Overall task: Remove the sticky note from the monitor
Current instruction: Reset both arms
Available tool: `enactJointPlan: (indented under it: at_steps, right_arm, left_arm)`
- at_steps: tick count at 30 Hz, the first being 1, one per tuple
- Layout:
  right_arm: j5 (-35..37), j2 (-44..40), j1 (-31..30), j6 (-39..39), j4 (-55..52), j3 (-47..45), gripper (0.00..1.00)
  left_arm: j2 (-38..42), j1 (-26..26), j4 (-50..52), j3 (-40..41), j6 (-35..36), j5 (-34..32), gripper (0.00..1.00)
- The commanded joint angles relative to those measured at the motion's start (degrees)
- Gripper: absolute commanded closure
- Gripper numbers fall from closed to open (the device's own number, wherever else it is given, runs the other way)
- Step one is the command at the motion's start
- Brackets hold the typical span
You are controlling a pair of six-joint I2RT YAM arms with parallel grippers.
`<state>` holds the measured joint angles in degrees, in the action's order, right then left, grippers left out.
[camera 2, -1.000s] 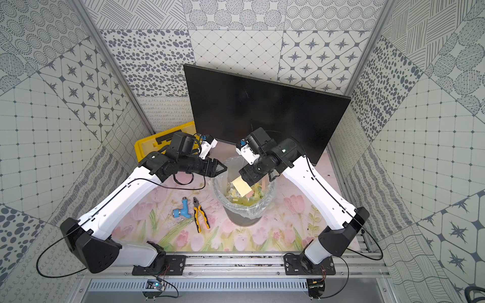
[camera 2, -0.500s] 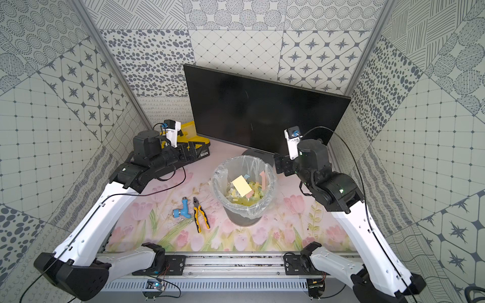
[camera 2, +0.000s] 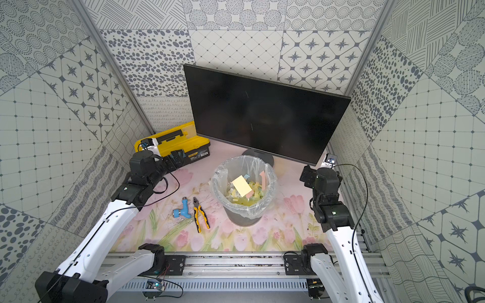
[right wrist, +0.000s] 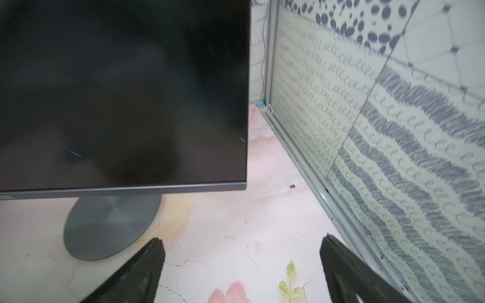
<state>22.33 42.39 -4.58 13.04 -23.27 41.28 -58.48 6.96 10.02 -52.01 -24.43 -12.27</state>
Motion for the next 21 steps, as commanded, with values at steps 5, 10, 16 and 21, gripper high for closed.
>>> enactJointPlan:
  at_steps: [5, 10, 16, 21]
  right_arm:
    - [-0.7, 3.3, 1.8, 1.8, 32.8, -19.0, 0.03]
    - [-1.2, 10.9, 2.0, -1.0, 44.3, -22.8, 0.03]
    - [-3.1, 21.2, 2.3, -2.0, 60.6, -26.4, 0.03]
    - [-6.9, 31.5, 2.6, -4.4, 71.2, -26.5, 0.03]
  left_arm:
    - [1.1, -0.4, -12.9, 13.5, -5.6, -11.5, 0.01]
    - [0.1, -0.4, -16.0, 18.3, -4.6, -14.3, 0.01]
    - [-2.1, -0.4, -18.3, 19.6, -0.7, -14.3, 0.01]
    - [-3.6, -0.6, -17.9, 19.5, -0.1, -13.9, 0.01]
